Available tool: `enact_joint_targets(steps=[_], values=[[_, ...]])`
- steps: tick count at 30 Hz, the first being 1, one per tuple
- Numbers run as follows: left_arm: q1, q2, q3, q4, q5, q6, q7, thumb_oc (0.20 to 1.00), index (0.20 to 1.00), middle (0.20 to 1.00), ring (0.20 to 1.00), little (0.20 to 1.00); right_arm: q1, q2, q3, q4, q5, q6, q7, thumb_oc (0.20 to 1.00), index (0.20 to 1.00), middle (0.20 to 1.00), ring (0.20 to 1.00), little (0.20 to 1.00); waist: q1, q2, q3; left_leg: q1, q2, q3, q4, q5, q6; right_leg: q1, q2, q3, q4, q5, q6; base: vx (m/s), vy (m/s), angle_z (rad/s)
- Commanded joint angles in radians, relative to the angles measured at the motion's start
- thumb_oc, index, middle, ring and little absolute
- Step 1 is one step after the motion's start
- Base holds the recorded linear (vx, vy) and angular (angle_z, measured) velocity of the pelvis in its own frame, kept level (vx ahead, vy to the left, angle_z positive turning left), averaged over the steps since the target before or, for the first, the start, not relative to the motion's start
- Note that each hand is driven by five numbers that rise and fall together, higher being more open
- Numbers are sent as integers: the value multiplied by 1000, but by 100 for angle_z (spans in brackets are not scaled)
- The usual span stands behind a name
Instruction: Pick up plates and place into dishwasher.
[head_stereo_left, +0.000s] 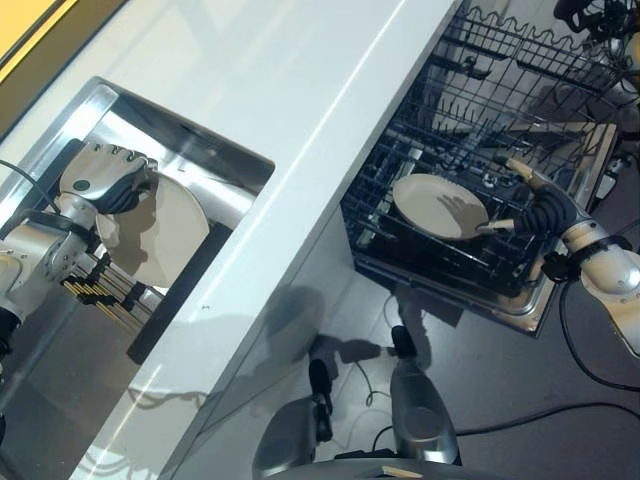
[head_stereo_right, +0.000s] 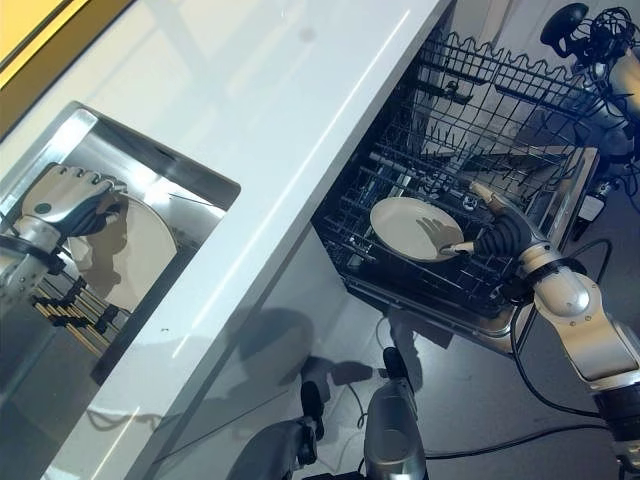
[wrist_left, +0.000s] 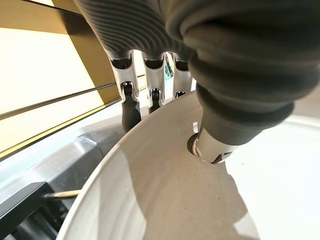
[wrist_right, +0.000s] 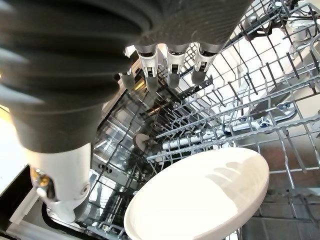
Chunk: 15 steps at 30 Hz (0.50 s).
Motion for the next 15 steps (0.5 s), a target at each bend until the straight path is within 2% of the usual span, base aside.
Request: enact_joint_targets(steps=[1, 4, 8, 15], values=[[67, 1, 80, 5, -28, 24, 76, 200, 200, 200, 200, 200, 40, -9, -89, -37, 19, -48, -31, 1000, 1000, 1000, 1000, 1000, 31, -44, -113, -66, -2, -11, 17, -6, 13, 13, -39, -39, 20, -44, 12, 16, -36, 4], [88, 6, 124, 10, -44, 48, 139, 200, 200, 200, 200, 200, 52, -3, -102, -37, 22, -54, -34, 1000, 1000, 1000, 1000, 1000, 41, -49, -132, -46, 0, -15, 4, -8, 12, 36, -40, -48, 6, -46, 13, 21, -32, 11], [149, -9, 230, 8, -47, 82, 260, 200, 200, 200, 200, 200, 83, 26, -123, -37, 19, -73, -53, 1000, 1000, 1000, 1000, 1000, 66, -62, -174, -16, 4, -26, -16, -11, 12, 71, -39, -66, -12, -51, 15, 39, -57, 7], [275, -80, 419, -68, -47, 127, 404, 200, 200, 200, 200, 200, 124, 66, -151, -81, 16, -73, -65, 1000, 1000, 1000, 1000, 1000, 102, -80, -243, 30, 17, -45, -53, -8, 10, 121, -28, -92, -26, -67, 13, 58, -57, 16]])
